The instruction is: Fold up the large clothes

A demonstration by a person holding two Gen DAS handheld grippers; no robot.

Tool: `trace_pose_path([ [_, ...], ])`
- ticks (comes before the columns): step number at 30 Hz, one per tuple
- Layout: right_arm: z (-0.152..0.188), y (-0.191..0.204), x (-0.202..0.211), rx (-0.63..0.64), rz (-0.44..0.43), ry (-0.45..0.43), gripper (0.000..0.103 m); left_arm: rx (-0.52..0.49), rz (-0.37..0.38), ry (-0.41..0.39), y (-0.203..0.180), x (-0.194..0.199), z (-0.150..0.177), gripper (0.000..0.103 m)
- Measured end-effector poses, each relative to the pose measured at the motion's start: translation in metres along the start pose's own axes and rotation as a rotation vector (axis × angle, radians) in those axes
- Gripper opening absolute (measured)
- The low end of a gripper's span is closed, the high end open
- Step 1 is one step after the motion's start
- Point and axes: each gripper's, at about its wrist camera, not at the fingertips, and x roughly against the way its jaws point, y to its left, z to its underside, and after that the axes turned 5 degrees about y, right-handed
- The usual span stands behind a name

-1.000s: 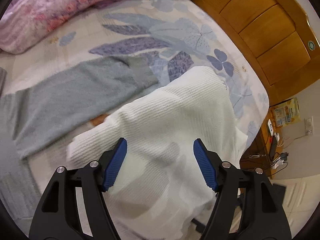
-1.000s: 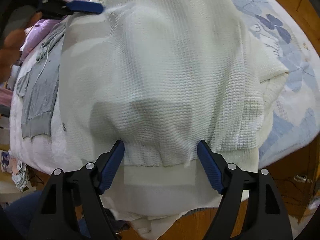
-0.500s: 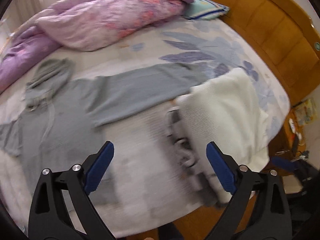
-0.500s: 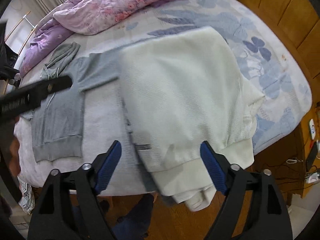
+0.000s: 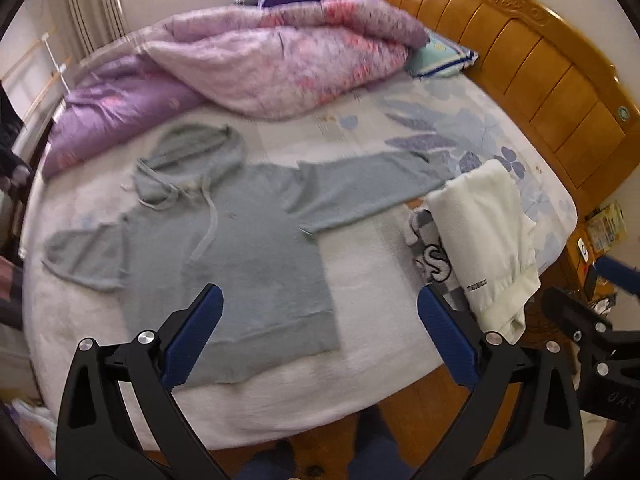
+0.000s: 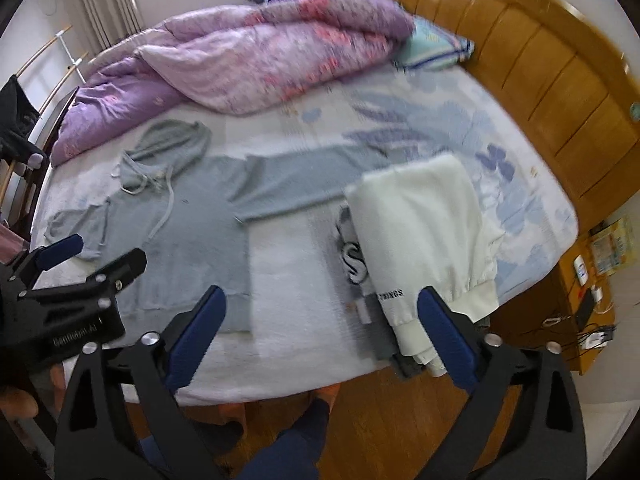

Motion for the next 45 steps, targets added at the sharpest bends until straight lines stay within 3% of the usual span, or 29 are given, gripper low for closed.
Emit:
trace_pose_path([
  [9,0.01,0.064,0.091,0.0,-0.002,-0.099,0.095,0.038,0.013,-0.082,0.062,0.095,0.016,0.098],
  [18,0.021,0.085,0.144,0.035,-0.06,-0.146,0.095,0.069,0.003,-0.164,0.075,0.168,0.04,0.098],
  [29,0.038,0.068,0.189,0.125,-0.125,-0.214,0.095,0.136,-0.026,-0.246,0.042,0.224,0.066,0.098],
  [37,0.062,0.043,0.219,0.189,-0.07,-0.275,0.095,0.171,-0.041,-0.265,0.01,0.253,0.087,0.098],
  [45,0.08,0.017,0.231,0.184,-0.094,-0.286,0.095,0.157,-0.06,-0.295,-0.024,0.279,0.103,0.098],
])
